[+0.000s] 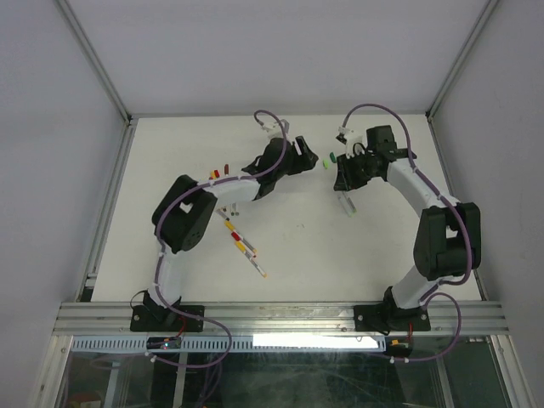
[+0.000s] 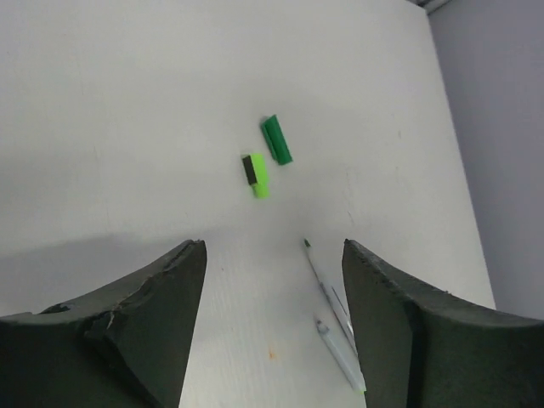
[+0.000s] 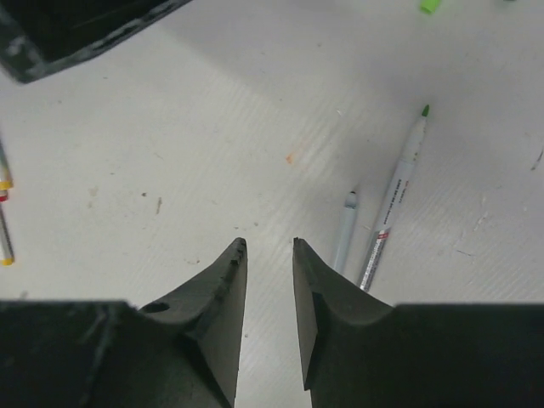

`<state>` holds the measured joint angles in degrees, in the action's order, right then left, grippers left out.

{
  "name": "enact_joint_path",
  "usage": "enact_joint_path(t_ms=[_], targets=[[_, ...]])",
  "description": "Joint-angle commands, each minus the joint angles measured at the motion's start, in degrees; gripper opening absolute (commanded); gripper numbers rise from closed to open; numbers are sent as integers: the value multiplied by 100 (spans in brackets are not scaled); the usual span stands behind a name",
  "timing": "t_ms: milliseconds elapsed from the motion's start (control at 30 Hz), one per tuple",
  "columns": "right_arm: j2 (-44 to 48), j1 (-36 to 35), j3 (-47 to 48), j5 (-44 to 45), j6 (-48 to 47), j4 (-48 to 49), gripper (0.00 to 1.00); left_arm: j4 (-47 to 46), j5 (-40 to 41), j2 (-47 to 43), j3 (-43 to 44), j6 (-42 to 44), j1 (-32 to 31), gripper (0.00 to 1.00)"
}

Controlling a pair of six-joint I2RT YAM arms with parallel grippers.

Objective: Open the pen caps
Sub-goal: Place the pen cap at the center of the board, then pick up the pen from the center of the board.

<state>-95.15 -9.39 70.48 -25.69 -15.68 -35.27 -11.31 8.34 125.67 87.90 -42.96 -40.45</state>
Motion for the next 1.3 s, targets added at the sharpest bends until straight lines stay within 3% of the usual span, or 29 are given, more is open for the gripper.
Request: enact_joint_path(t_ms=[0, 300, 400, 600, 767, 933, 1067, 1267], targets=[[654, 50, -83, -883, -280, 235, 31, -1737, -229, -1646, -1315, 889, 7, 69], [1535, 95, -318, -2341, -337, 423, 32, -3789, -344, -4199, -4882, 1542, 90, 98], [1852, 68, -442, -2688, -142, 665, 37, -4002, -415, -5038, -5842, 1440, 204, 99], [2308, -514, -379, -2962, -181, 562, 58, -3073, -699, -6433, -6784, 1007, 297, 99], [2554, -662, -1207, -3909, -181, 1193, 63, -2070, -711, -7469, -7269, 219, 311, 99], [2705, -666, -1395, -3776, -657, 985, 66, -1230, -716, -8014, -7499, -495, 275, 99], [2602, -702, -1372, -3425, -777, 876, 66, -608, -178, -8182, -7572, -774, -9, 98], [2317, -899, -1339, -3021, -782, 790, 65, 979, 1334, -8028, -6983, -959, -859, 95]])
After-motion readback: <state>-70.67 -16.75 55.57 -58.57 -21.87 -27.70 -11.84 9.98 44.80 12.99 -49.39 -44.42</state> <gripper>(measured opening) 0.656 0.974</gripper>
